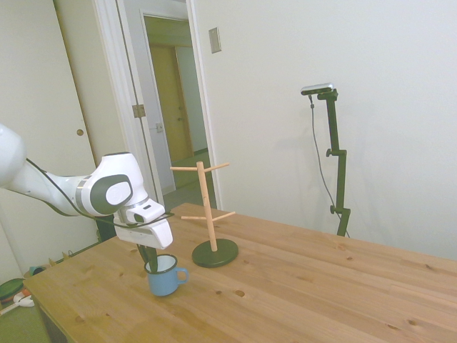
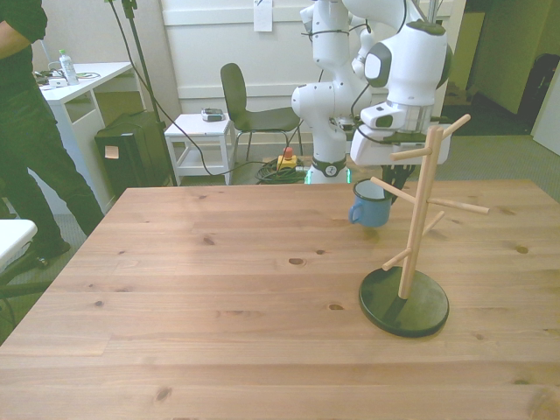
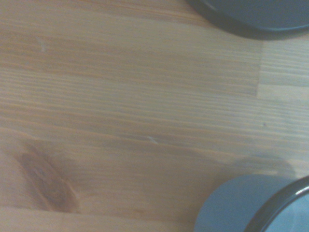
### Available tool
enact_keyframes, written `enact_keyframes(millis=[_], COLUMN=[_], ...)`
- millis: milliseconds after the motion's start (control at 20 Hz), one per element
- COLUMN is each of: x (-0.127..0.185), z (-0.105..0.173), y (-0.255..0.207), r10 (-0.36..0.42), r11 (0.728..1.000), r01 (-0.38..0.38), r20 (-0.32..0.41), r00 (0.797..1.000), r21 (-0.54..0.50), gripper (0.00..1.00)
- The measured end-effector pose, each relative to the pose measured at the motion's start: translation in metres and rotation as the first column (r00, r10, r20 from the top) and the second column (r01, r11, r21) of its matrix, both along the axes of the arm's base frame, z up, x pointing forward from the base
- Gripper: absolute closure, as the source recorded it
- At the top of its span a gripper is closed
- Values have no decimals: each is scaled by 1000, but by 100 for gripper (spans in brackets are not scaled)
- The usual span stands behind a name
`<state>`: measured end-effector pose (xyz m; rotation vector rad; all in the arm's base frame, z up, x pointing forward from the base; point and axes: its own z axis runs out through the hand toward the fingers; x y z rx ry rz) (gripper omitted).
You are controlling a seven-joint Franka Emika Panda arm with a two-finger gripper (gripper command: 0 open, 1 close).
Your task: Hang the mug
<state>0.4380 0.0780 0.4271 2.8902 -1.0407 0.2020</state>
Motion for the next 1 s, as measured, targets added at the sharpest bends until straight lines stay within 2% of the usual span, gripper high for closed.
enact_keyframes(millis=[200, 400, 650, 1000], x=[-23, -29, -19, 6], z=[57, 106, 136, 161], y=[-23, -50, -64, -75], r10=[15, 9, 1, 4], r11=[1000, 1000, 1000, 999], r01=[-14, -7, 2, 0], r20=[51, 92, 109, 101], r00=[999, 996, 994, 995], r21=[-22, -25, -30, -37], gripper=[100, 100, 100, 100])
